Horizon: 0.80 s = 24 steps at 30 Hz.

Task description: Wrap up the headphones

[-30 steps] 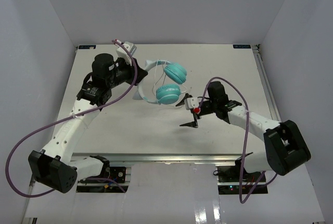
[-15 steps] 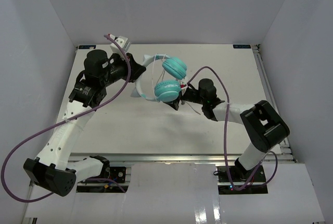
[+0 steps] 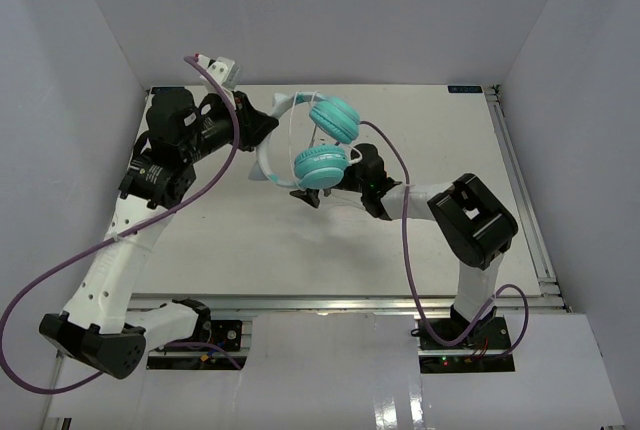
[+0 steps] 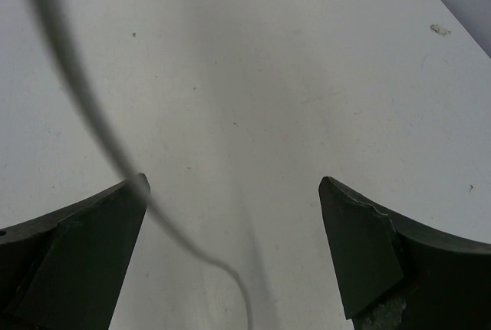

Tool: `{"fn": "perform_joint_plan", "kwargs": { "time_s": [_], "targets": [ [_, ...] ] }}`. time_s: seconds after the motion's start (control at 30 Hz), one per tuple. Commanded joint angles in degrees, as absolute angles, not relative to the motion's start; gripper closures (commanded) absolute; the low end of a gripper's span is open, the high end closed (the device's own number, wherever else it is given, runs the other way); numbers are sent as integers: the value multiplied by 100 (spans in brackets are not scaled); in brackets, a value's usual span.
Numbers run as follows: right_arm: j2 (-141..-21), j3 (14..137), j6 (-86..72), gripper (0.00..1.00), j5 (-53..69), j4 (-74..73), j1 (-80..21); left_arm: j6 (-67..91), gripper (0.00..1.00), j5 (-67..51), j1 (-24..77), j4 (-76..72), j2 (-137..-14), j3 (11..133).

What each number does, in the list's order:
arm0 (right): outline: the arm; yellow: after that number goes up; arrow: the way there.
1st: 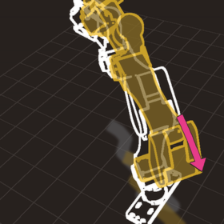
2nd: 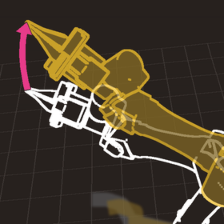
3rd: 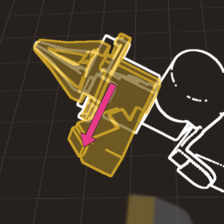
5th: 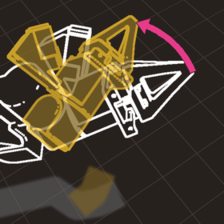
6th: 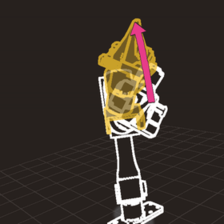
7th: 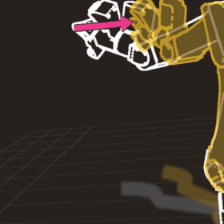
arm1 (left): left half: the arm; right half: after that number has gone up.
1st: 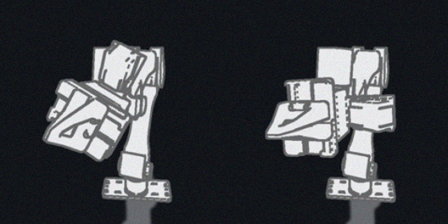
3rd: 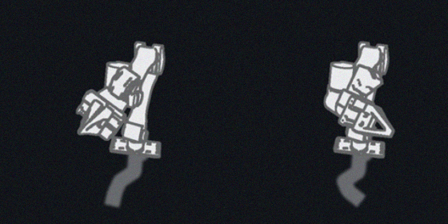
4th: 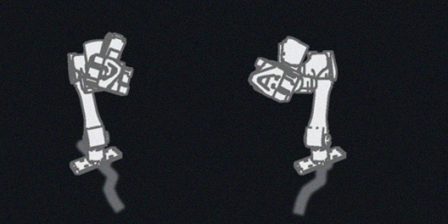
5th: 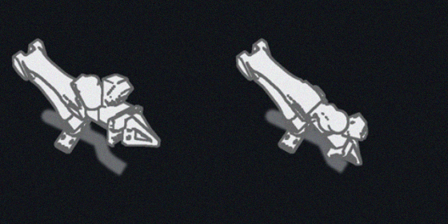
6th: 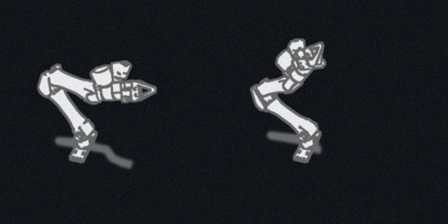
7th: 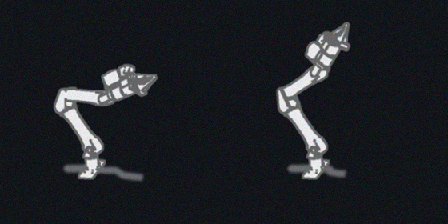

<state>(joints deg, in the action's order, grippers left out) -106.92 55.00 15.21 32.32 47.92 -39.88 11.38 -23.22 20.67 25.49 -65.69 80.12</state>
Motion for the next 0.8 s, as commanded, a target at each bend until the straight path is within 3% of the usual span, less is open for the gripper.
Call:
{"fn": "perform_joint_plan", "kwargs": {
  "time_s": [0.0, 0.13, 0.27, 0.6, 0.77],
  "targets": [
    [-10850, 5862, 1481, 14, 3550, 4734, -3973, 1424, 100, -2410, 2030, 2391, -6267, 8410],
    [-10621, 5443, 1346, 43, 4131, 4749, -3977, 1350, 100, -2026, 2030, 2461, -6266, 8581],
    [-9911, 4456, 1462, 49, 4250, 4867, -3979, 1242, 100, -1610, 2030, 2463, -6380, 8748],
    [-8536, 3618, 1712, 90, 4616, 3811, -3973, 1128, 100, -976, 2023, 2297, -6857, 9105],
    [-7996, 3503, 1628, 92, 4736, 3324, -4015, 1141, 100, -991, 2030, 2190, -7028, 9167]
  ]
}}
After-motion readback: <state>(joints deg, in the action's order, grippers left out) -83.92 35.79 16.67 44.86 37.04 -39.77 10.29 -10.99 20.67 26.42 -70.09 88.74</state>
